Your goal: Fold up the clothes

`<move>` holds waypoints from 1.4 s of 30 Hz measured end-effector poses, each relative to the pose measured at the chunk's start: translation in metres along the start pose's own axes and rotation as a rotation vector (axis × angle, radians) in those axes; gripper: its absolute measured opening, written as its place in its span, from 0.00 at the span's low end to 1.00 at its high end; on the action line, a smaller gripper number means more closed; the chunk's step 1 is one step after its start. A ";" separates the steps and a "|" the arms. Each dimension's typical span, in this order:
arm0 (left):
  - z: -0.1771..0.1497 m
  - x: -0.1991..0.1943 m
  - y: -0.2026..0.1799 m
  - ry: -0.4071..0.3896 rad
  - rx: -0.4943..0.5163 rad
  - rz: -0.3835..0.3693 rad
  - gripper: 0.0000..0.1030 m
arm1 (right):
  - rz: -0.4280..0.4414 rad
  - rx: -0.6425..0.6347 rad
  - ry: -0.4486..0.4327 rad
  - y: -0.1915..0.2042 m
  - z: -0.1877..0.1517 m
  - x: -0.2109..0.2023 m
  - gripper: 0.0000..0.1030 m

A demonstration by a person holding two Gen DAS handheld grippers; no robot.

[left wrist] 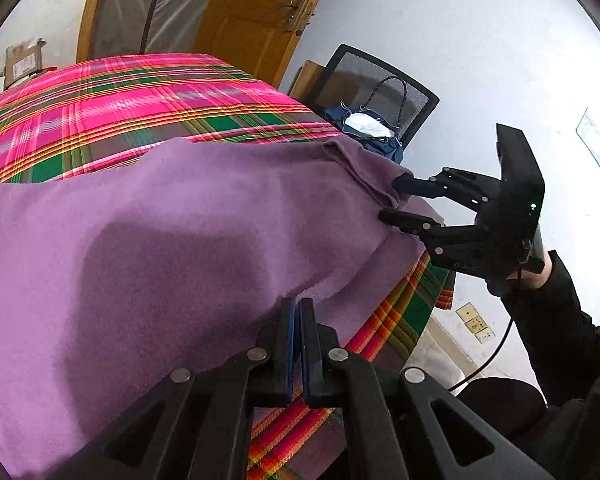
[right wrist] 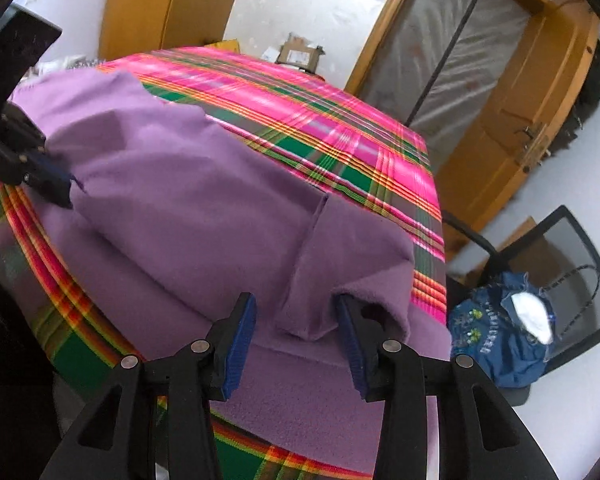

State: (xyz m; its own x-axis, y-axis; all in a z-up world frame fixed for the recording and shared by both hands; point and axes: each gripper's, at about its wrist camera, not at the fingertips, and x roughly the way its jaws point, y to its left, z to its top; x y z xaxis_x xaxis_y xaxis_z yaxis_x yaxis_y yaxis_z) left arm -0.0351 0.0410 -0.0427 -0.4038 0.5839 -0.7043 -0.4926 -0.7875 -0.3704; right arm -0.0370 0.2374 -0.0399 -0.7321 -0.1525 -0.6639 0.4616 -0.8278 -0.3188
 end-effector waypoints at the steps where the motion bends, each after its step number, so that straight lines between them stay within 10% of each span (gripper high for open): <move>1: 0.000 0.001 0.000 0.002 -0.001 0.001 0.02 | -0.006 0.001 0.007 0.000 -0.001 0.002 0.42; 4: 0.000 0.002 0.001 0.005 -0.003 0.000 0.02 | -0.025 0.011 0.019 -0.004 -0.003 0.006 0.41; 8: 0.001 0.004 0.002 0.008 -0.007 -0.002 0.02 | 0.059 0.345 -0.027 -0.048 -0.025 0.009 0.09; 19: 0.001 0.007 0.000 0.005 -0.004 -0.017 0.03 | 0.296 1.270 -0.156 -0.169 -0.087 0.018 0.06; 23: 0.002 0.006 0.002 0.006 -0.010 -0.026 0.03 | 0.346 1.312 -0.130 -0.162 -0.100 0.022 0.16; 27: 0.003 0.006 0.003 0.007 -0.008 -0.027 0.03 | 0.571 1.553 -0.237 -0.171 -0.137 0.025 0.57; 32: 0.004 0.009 0.005 0.006 -0.014 -0.030 0.03 | 0.478 1.836 -0.329 -0.192 -0.190 0.010 0.61; 36: 0.005 0.011 0.005 0.007 -0.017 -0.030 0.03 | 0.307 1.489 -0.226 -0.195 -0.150 -0.004 0.62; 42: 0.004 0.010 0.004 0.005 -0.018 -0.023 0.03 | 0.400 1.380 -0.089 -0.183 -0.131 0.030 0.62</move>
State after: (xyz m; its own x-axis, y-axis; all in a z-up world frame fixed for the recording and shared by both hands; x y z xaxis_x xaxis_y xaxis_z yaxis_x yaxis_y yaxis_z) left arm -0.0441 0.0444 -0.0485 -0.3883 0.6012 -0.6984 -0.4876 -0.7771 -0.3979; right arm -0.0779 0.4550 -0.0901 -0.7237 -0.4852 -0.4908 -0.1674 -0.5666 0.8069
